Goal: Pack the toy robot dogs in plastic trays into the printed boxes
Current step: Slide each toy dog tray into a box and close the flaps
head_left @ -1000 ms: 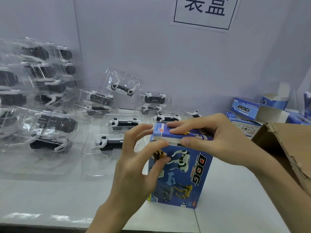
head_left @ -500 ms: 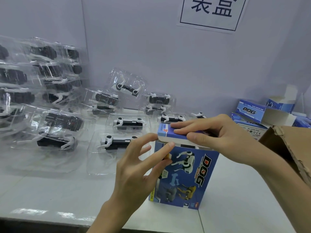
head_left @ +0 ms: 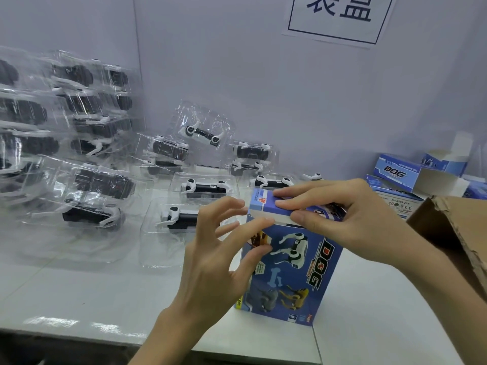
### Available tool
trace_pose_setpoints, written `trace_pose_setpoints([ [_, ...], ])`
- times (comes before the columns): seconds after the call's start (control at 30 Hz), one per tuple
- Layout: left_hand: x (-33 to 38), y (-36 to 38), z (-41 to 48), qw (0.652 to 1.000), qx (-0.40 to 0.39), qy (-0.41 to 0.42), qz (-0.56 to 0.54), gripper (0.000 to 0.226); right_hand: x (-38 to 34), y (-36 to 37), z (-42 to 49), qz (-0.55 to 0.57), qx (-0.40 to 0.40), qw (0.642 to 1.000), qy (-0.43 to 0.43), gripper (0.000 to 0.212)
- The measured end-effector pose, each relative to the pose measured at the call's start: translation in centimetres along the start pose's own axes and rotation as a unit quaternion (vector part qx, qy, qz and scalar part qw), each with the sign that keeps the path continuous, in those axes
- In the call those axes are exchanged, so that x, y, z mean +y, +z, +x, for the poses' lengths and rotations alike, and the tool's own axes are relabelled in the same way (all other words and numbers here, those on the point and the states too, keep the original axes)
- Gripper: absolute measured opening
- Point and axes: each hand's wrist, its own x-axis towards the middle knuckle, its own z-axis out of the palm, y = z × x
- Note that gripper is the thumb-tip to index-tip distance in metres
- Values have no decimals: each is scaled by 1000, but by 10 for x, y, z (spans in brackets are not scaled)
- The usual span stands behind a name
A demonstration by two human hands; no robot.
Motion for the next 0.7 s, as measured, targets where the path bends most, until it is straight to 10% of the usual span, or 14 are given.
trace_pose_setpoints([
  [0.7,8,-2,7,991,-19,9,133,32,-11,-3,-8,-131,-40,990,-23,38],
])
